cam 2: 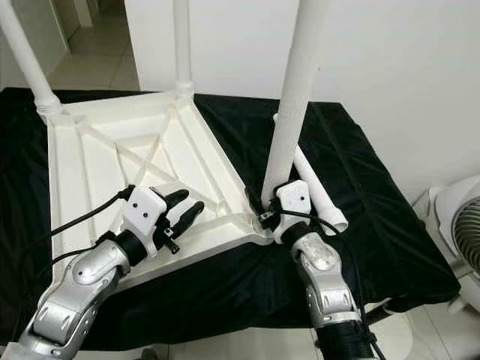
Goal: Building children table
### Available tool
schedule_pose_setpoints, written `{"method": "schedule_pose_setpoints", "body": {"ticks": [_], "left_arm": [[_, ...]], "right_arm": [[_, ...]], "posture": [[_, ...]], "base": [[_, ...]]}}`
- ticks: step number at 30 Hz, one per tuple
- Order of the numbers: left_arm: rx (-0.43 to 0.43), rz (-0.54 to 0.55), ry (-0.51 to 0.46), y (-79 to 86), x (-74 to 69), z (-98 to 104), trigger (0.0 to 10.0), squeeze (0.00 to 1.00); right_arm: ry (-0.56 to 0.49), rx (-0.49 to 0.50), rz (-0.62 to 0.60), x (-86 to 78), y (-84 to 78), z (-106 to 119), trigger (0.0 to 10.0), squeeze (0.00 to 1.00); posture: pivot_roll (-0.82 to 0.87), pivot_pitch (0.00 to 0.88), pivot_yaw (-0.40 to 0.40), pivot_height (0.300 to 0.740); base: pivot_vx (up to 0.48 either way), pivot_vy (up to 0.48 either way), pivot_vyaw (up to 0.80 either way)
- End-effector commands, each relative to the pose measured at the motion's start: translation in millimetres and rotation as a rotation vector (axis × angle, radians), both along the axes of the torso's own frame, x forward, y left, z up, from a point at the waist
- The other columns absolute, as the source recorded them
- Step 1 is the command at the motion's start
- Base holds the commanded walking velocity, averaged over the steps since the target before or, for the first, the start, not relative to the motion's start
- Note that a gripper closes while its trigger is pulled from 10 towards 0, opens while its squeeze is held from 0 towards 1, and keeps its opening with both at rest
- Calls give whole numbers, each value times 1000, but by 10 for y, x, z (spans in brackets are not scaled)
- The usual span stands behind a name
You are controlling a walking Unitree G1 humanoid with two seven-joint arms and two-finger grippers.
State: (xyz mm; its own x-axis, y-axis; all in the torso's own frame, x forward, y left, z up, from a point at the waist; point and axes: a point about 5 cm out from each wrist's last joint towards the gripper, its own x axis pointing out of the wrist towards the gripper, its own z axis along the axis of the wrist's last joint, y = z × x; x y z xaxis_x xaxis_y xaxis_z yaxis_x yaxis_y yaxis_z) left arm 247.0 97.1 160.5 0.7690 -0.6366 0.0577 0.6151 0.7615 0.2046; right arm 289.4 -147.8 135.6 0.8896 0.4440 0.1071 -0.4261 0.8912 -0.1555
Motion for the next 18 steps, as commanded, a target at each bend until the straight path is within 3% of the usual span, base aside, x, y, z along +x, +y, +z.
{"method": "schedule_pose_setpoints", "body": {"ticks": [1, 5, 8, 18], "left_arm": [[11, -59, 22, -49, -37, -29, 10000, 0], [10, -57, 24, -51, -42, -30, 10000, 0], [10, -55, 23, -49, -41, -28, 10000, 0], [10, -52, 21, -36, -43, -23, 10000, 0]], "right_arm": [[136, -60, -48, -56, -129, -325, 10000, 0], [-5, -93, -25, -136, -134, -248, 10000, 0], [-33, -106, -13, -170, -128, -245, 10000, 0], [85, 15, -49, -229, -173, -420, 10000, 0]], "posture": [[125, 47, -31, 740], [127, 47, -34, 740], [127, 47, -35, 740], [130, 46, -33, 740]], "base": [[0, 0, 0], [0, 0, 0], [0, 0, 0], [0, 0, 0]]}}
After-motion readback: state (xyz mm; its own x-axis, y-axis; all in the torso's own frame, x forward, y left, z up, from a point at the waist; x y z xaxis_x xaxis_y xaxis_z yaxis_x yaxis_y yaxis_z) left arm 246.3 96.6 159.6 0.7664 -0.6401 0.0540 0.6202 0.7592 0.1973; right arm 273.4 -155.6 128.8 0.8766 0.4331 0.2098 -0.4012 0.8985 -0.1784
